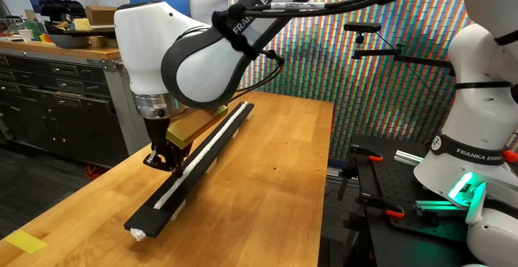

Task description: Fit the rope along the center of the black object

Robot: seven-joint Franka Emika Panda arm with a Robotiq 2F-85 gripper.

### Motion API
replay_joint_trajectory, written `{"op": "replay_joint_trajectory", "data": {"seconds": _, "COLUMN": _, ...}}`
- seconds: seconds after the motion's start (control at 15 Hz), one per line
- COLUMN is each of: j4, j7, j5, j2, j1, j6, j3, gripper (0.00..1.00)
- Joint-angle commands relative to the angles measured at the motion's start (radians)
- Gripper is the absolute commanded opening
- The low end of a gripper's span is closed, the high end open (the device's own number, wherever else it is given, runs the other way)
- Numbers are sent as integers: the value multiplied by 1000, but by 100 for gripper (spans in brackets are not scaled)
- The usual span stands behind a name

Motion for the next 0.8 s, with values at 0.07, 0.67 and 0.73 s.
{"op": "replay_joint_trajectory", "data": {"seconds": 0.07, "j4": 38, "j7": 24, "j5": -10, "j2": 34, "j1": 8, "j6": -21, "j3": -20, "gripper": 0}}
{"op": "replay_joint_trajectory", "data": {"seconds": 0.67, "j4": 90, "j7": 30, "j5": 1, "j2": 77, "j1": -3, "j6": -62, "j3": -22, "gripper": 0}}
{"op": "replay_joint_trajectory", "data": {"seconds": 0.73, "j4": 90, "j7": 35, "j5": 1, "j2": 76, "j1": -3, "j6": -64, "j3": -23, "gripper": 0}}
